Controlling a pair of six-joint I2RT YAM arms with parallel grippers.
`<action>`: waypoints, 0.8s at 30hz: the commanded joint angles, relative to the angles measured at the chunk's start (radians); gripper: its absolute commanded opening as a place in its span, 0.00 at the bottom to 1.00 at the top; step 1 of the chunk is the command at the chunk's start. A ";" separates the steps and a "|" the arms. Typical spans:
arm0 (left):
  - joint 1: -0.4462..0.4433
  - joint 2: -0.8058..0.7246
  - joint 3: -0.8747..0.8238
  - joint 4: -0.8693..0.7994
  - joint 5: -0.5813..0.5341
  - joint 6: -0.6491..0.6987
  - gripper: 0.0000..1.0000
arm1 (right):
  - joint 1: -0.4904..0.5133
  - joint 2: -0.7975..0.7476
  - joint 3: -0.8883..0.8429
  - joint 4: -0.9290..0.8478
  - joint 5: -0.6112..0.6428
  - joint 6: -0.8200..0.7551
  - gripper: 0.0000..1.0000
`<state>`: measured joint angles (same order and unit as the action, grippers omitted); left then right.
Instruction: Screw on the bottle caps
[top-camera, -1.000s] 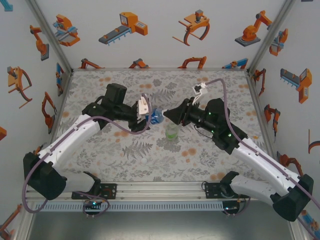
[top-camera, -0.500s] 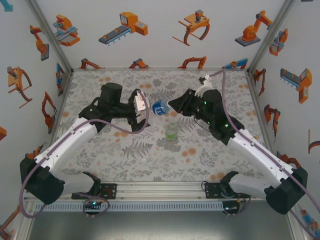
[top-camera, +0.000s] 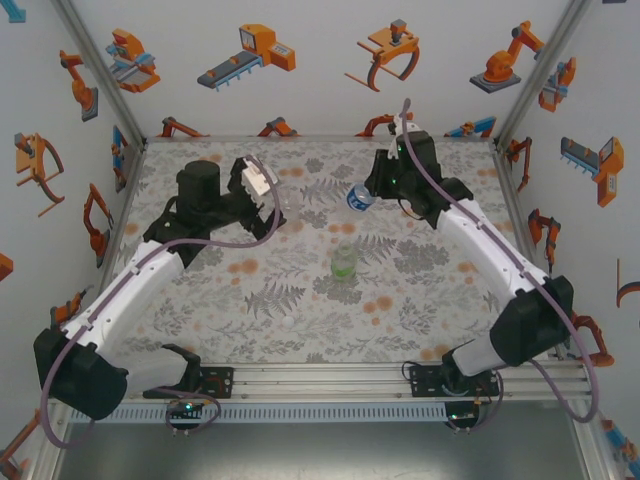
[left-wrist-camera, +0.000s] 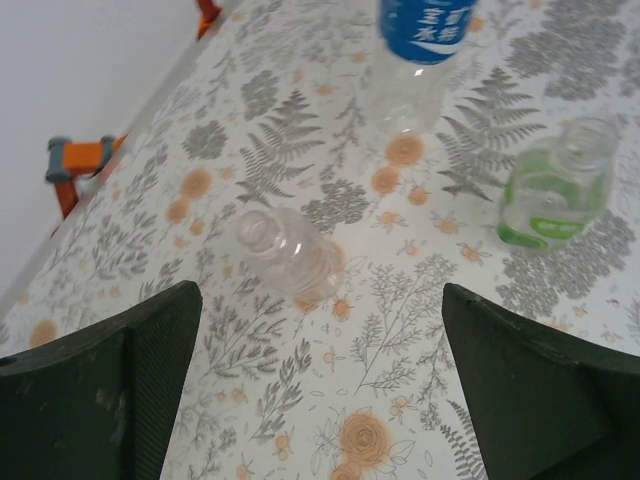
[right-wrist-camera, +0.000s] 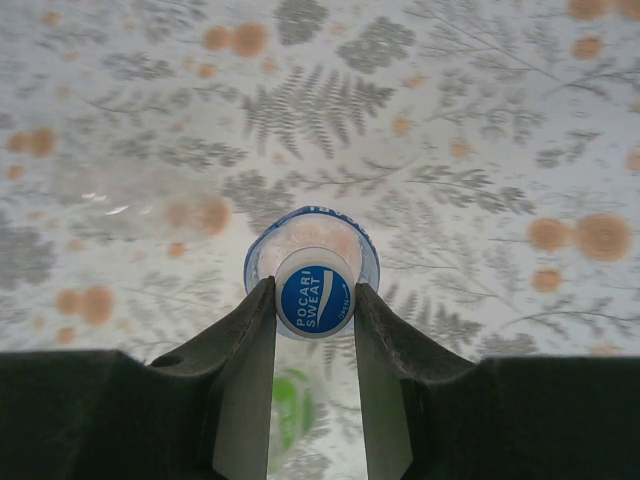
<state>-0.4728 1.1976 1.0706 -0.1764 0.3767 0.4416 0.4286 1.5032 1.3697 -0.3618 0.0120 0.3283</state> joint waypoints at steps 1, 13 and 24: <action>0.024 -0.025 0.034 0.039 -0.131 -0.177 0.97 | -0.027 0.058 0.067 -0.053 0.070 -0.158 0.00; 0.181 -0.014 0.060 -0.040 -0.039 -0.499 0.97 | -0.113 0.273 0.219 -0.103 0.057 -0.221 0.00; 0.179 -0.092 -0.064 0.154 0.085 -0.631 0.97 | -0.125 0.335 0.205 -0.091 0.039 -0.235 0.33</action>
<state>-0.2939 1.1599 1.0317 -0.1257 0.3901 -0.1234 0.3096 1.8156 1.5665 -0.4221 0.0608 0.1066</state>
